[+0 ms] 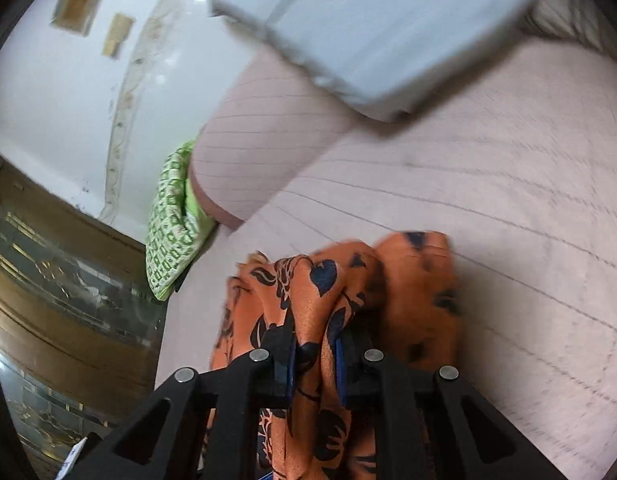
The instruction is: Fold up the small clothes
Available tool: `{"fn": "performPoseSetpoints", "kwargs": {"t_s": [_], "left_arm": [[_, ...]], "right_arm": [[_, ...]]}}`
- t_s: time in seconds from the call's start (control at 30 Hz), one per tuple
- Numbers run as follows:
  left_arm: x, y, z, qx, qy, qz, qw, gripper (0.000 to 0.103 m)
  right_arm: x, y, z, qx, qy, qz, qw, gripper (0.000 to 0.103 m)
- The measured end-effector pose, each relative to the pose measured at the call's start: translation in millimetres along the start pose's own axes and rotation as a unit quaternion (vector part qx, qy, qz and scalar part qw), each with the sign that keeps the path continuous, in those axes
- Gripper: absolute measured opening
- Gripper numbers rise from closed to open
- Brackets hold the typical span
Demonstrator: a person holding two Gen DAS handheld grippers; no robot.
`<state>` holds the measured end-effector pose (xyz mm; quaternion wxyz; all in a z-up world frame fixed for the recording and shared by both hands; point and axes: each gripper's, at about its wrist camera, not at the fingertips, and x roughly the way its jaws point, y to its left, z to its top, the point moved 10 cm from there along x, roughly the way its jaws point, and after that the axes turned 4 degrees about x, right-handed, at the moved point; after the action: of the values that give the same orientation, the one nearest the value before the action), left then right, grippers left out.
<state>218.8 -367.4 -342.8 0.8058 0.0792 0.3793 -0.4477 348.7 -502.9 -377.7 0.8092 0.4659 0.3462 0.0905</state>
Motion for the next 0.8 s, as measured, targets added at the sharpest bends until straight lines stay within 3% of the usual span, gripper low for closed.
{"fn": "performPoseSetpoints", "kwargs": {"t_s": [0.1, 0.2, 0.27, 0.3, 0.33, 0.47, 0.53, 0.67, 0.7, 0.8], "left_arm": [[12, 2, -4, 0.007, 0.014, -0.001, 0.9999, 0.036], [10, 4, 2, 0.005, 0.023, -0.023, 0.9995, 0.045], [4, 1, -1, 0.008, 0.029, -0.033, 0.9990, 0.046], [0, -1, -2, 0.016, 0.035, -0.040, 0.9985, 0.047], [0, -7, -2, 0.027, 0.041, -0.046, 0.9977, 0.047], [-23, -6, 1, 0.056, 0.044, -0.083, 0.9940, 0.047], [-39, -1, 5, 0.063, 0.034, -0.101, 0.9924, 0.055], [-65, 19, 18, 0.036, -0.002, -0.136, 0.9901, 0.069], [-65, 25, 20, 0.026, -0.004, -0.135, 0.9906, 0.069], [-59, 52, 22, 0.020, 0.003, -0.086, 0.9960, 0.069]], "right_arm": [[9, -38, -3, 0.041, 0.033, -0.012, 0.999, 0.020], [12, -44, 2, 0.098, 0.053, 0.054, 0.992, 0.027], [15, -44, 10, 0.124, 0.051, 0.088, 0.987, 0.042], [18, -46, 12, 0.131, 0.050, 0.093, 0.986, 0.058], [20, -46, 15, 0.140, 0.046, 0.100, 0.984, 0.059], [19, -21, 28, 0.107, 0.033, 0.140, 0.984, 0.057], [14, -5, 36, 0.076, 0.014, 0.139, 0.987, 0.038], [-8, 19, 49, 0.034, -0.025, 0.135, 0.990, 0.034], [-10, 19, 50, 0.026, -0.025, 0.122, 0.992, 0.034], [-9, 9, 45, 0.030, -0.013, 0.075, 0.997, 0.035]]}}
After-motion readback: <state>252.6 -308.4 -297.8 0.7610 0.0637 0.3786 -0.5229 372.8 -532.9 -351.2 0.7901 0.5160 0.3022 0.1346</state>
